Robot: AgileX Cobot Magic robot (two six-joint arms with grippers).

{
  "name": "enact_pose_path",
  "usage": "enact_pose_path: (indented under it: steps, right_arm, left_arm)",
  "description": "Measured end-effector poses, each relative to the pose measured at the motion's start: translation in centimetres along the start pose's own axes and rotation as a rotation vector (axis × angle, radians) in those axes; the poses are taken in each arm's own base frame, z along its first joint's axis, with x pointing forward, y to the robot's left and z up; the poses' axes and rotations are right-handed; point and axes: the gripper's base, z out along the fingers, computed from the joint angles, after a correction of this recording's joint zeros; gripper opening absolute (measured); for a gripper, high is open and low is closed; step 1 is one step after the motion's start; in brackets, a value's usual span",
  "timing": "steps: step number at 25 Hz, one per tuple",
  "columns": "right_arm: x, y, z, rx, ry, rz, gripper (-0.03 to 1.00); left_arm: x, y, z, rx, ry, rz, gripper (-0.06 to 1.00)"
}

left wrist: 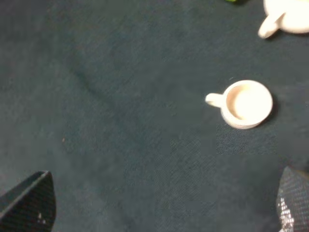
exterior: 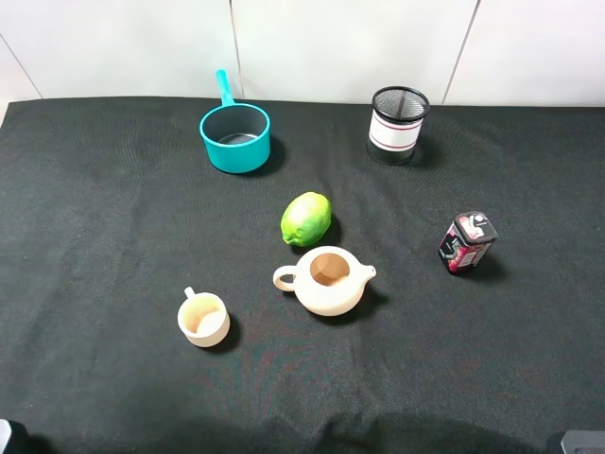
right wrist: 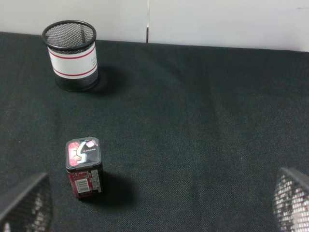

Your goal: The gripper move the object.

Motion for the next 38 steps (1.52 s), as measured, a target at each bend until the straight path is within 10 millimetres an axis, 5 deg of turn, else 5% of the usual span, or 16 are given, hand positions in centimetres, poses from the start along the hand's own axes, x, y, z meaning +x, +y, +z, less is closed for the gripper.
enact_pose_path:
  steps: [12,28,38]
  right_arm:
    - [0.0,0.0,0.0,0.0,0.0,0.0,0.69]
    - [0.0,0.0,0.0,0.0,0.0,0.0,0.69]
    - [0.0,0.0,0.0,0.0,0.0,0.0,0.69]
  left_arm:
    - [5.8,1.1,1.5,-0.071,-0.162,-0.138,0.97]
    - [7.8,0.2,-0.7,-0.205,-0.324,-0.249,0.97]
    - [9.4,-0.6,-0.8,-0.248,-0.241,-0.339,0.97]
